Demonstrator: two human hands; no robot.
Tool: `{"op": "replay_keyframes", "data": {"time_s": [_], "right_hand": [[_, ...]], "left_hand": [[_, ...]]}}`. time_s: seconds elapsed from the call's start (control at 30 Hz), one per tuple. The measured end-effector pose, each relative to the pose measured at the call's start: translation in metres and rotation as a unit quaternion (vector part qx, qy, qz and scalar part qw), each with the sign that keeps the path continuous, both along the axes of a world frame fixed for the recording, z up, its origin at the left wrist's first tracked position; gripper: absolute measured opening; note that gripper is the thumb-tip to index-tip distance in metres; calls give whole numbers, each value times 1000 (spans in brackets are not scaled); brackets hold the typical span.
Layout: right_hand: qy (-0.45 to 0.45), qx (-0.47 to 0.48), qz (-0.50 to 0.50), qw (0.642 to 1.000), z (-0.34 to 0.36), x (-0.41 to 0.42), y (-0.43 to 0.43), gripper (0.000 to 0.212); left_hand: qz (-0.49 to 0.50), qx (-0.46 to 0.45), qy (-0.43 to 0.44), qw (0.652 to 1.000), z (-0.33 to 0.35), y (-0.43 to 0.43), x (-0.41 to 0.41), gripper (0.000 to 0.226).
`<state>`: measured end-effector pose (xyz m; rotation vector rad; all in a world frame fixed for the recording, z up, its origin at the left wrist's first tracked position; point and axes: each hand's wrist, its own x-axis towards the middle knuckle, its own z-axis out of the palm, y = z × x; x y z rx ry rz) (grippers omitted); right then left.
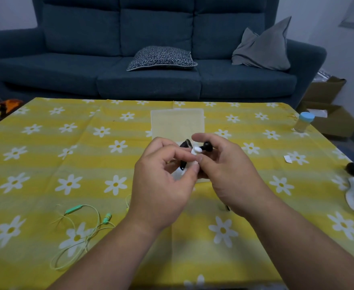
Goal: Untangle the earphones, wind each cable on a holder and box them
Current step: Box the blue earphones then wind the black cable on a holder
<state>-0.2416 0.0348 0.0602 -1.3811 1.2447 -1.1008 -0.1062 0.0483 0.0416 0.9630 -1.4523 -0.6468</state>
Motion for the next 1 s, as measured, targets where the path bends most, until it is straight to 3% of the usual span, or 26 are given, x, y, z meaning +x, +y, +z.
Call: {"op": "replay_keyframes", "data": {"time_s": [0.17,0.47,0.6,0.83,1.0], "right_hand": [[7,-32,8,999,-1,-4,-3,18],[-49,-22,27,998,-8,-7,-4,12],[-73,-18,12,997,-10,-6,-6,12],[-96,16,21,995,-16,-5,-10,10],[-70,138,33,987,-28,0,-10,18]], "left_hand": [[15,108,111,988,3,-5,4,10],[-84,320,310,891,5,-12,8,10],[-101,349,321,875,2,-12,7,10],[-88,351,315,877,-1,-15,8,12],[30,389,228,892,-21,-21,6,10]]}}
